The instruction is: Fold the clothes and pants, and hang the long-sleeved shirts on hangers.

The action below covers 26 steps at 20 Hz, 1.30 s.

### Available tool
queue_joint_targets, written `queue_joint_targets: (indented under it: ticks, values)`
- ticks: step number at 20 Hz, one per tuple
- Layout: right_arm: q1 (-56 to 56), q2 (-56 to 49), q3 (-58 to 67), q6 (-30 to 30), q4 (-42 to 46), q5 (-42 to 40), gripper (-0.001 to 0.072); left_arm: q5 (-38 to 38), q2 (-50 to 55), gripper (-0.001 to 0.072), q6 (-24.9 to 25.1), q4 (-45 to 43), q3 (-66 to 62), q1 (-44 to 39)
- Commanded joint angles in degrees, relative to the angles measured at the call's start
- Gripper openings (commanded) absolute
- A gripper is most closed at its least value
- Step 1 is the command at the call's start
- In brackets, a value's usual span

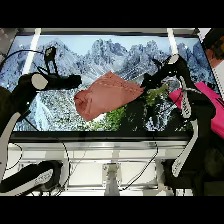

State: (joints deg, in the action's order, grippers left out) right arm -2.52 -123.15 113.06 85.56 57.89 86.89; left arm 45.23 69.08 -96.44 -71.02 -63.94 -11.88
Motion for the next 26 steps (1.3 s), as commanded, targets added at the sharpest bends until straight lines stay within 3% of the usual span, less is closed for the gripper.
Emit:
queue_joint_targets:
  ticks: [1,2,3,4,7,9,11,12,14,16,18,22,26]
  values:
    - [0.07,-2.25,0.0,0.31,-3.17,0.66,0.0332,1.09,2.6,0.0222,-5.01,-2.12,0.04,2.82]
    - [0.07,-2.4,0.0,0.2,-3.85,0.61,0.0267,2.29,3.78,0.0222,-4.96,-1.14,0.04,4.02]
    - [0.07,-2.38,0.11,-0.87,-3.91,0.44,0.0097,3.63,5.07,0.0223,-4.5,0.76,0.02,5.11]
    - [0.07,-2.36,0.35,-1.84,-3.91,0.55,0.0019,4.79,6.6,0.0222,-2.36,2.91,0.04,6.14]
    - [0.0,-2.34,0.57,-2.03,-3.87,1.03,0.0019,6.03,11.65,0.0222,3.06,9.94,0.04,9.29]
    - [0.0,-2.34,0.59,-2.03,-3.91,1.44,0.0019,6.12,14.56,0.0222,3.65,16.9,0.04,12.85]
    - [0.0,-2.34,0.59,-2.03,-3.96,1.4,0.0019,7.08,16.81,0.0229,11.45,26.82,0.02,16.5]
    - [0.02,-2.34,0.59,-2.03,-4.13,1.42,0.0019,7.87,17.44,0.027,15.89,30.03,0.02,17.77]
    - [0.02,-2.34,0.59,-2.03,-5.22,1.49,0.002,9.53,17.57,0.0314,25.51,31.91,0.0,18.78]
    - [0.02,-2.34,0.59,-2.03,-6.78,1.66,0.0019,9.6,17.44,0.0347,30.73,31.82,-0.02,18.64]
    - [0.07,-2.34,0.59,-2.03,-7.85,2.03,0.0019,8.55,17.46,0.0347,31.54,29.42,-0.02,18.62]
    - [0.07,-2.32,0.59,-2.01,-8.28,2.36,0.0019,9.99,17.46,0.035,31.52,16.04,-0.02,16.33]
    - [0.07,-2.32,0.59,-2.01,-8.17,2.62,0.002,10.32,17.46,0.0349,31.54,11.72,-0.02,12.79]
